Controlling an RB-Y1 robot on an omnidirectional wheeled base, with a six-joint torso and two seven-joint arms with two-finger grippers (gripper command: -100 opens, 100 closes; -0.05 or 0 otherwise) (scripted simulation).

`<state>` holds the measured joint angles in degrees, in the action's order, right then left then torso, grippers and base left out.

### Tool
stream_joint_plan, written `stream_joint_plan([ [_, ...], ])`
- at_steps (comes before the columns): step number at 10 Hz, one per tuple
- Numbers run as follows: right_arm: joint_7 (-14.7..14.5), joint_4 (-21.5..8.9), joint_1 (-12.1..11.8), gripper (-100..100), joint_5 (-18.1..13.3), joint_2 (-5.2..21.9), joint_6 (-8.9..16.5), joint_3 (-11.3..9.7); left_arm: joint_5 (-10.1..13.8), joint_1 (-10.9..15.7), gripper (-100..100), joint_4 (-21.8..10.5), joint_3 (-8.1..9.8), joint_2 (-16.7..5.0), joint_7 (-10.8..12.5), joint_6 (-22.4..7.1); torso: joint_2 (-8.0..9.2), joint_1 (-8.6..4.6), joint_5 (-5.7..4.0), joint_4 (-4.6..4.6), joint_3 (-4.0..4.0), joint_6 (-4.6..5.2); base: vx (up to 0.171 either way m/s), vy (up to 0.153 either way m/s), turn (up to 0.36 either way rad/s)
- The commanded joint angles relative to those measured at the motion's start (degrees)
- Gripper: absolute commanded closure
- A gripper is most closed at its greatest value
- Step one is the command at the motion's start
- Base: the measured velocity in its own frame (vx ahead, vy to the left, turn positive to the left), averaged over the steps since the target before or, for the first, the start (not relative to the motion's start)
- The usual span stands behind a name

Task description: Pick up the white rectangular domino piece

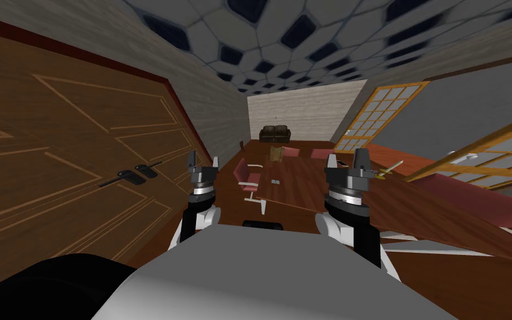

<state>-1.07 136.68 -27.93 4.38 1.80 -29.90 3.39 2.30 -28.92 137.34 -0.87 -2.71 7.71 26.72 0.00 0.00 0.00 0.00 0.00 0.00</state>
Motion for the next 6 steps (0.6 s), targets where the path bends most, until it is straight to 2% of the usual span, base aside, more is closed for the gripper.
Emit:
stream_joint_plan([
  [1,-0.25,-0.79,-0.75,-100,-0.18,1.78,-0.01,-0.22,0.0,0.0,0,0.0,0.0,0.0,0.0,0.0,0.0,0.0,0.0,0.0,0.0,0.0,-0.002,0.008,0.088],
  [4,-1.3,-3.81,-3.62,-100,-0.76,6.59,-0.05,-1.41,0.0,0.0,0,0.0,0.0,0.0,0.0,0.0,0.05,0.08,0.02,0.01,0.03,-0.01,-0.014,0.027,0.139],
  [6,-2.43,-6.59,-6.38,-100,-1.2,9.91,-0.11,-2.93,0.0,0.01,0,0.0,-0.01,0.0,0.0,0.0,0.11,0.13,0.03,0.02,0.06,-0.02,-0.041,0.041,0.23],
])
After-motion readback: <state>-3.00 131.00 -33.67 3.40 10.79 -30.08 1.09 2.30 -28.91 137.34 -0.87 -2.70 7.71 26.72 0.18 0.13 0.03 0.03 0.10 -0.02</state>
